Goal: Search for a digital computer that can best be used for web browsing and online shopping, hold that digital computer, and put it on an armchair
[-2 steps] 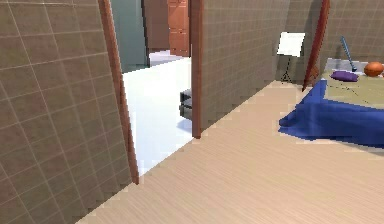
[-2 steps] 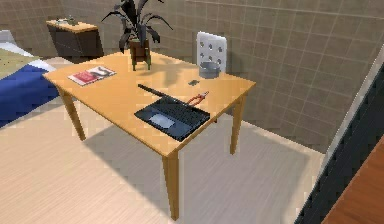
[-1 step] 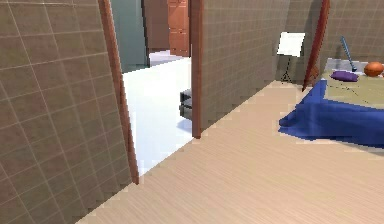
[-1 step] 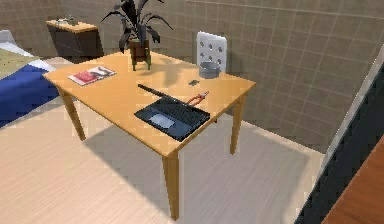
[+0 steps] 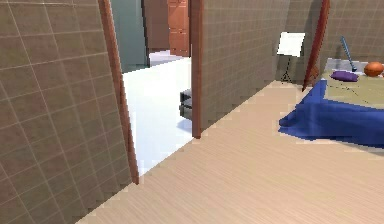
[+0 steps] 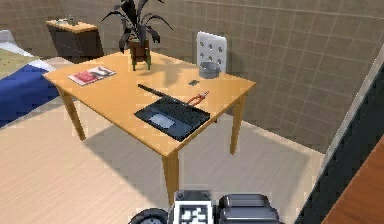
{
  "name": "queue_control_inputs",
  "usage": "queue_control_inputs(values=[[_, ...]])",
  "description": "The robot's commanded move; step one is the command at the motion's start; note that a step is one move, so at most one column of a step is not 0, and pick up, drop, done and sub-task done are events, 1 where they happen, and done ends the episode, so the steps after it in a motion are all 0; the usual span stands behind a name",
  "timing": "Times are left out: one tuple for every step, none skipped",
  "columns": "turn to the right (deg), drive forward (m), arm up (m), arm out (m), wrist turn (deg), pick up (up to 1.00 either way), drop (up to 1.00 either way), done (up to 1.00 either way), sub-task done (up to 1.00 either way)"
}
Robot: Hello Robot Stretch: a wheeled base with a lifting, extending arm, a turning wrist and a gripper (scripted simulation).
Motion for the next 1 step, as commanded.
queue_control_inputs(values=[[0.0,0.00,0.00,0.46,0.0,0.00,0.00,0.00,0.00]])
